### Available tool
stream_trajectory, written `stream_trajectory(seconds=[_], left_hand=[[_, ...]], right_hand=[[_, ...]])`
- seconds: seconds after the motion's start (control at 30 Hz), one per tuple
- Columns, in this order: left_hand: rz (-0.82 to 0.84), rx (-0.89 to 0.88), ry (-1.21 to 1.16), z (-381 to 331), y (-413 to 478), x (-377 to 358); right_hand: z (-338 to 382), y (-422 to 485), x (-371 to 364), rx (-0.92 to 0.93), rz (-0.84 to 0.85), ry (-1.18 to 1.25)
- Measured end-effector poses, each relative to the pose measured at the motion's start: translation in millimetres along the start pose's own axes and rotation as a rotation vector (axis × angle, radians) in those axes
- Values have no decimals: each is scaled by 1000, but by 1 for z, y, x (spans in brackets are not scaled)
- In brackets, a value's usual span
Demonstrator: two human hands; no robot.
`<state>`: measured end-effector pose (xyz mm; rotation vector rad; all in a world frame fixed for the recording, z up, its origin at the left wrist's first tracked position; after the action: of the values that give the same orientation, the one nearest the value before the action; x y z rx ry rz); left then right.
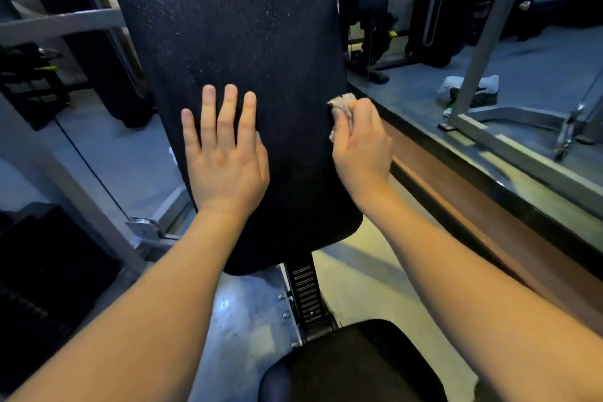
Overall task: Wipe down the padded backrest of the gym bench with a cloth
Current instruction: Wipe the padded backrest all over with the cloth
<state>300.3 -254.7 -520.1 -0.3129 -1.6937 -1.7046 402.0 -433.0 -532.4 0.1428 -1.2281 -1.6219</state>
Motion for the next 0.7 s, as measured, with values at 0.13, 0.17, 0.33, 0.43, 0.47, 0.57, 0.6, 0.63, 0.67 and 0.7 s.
stream_trajectory(seconds=[0.13, 0.17, 0.33, 0.43, 0.47, 0.57, 0.6, 0.63, 0.67, 0.7], left_hand=[[-16, -9, 15, 1, -3, -4], [-23, -11, 21, 1, -3, -5], [-45, -10, 22, 1, -6, -6], [-43, -9, 25, 1, -5, -6], [-43, -11, 20, 0, -4, -6], [-35, -8, 22, 1, -5, -7], [-30, -6, 24, 1, -6, -7], [-28, -4, 22, 1, -5, -7], [-28, -4, 21, 1, -5, -7], [-29, -4, 24, 2, -5, -6]], right_hand=[[-9, -100, -19, 292, 145, -123], [-12, -122, -21, 397, 204, -166], [-27, -78, -7, 297, 89, -251], [-19, -56, -5, 122, -16, -158], [-9, -68, -11, 149, -6, -153], [19, -116, -32, 450, 175, -176], [20, -118, -34, 527, 198, -207], [16, -109, -31, 546, 186, -234], [11, -93, -25, 507, 143, -247], [5, -75, -18, 420, 93, -239]])
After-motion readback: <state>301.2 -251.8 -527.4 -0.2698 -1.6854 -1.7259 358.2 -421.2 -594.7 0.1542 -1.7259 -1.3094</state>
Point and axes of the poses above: each hand's wrist, its own y-axis towards the middle knuckle, its own x-axis out of the back of the hand, z = x × y, the point moved 4 cm from there along y, towards the middle knuckle, and after that the axes turned 10 degrees about z, right-handed, at the moved point
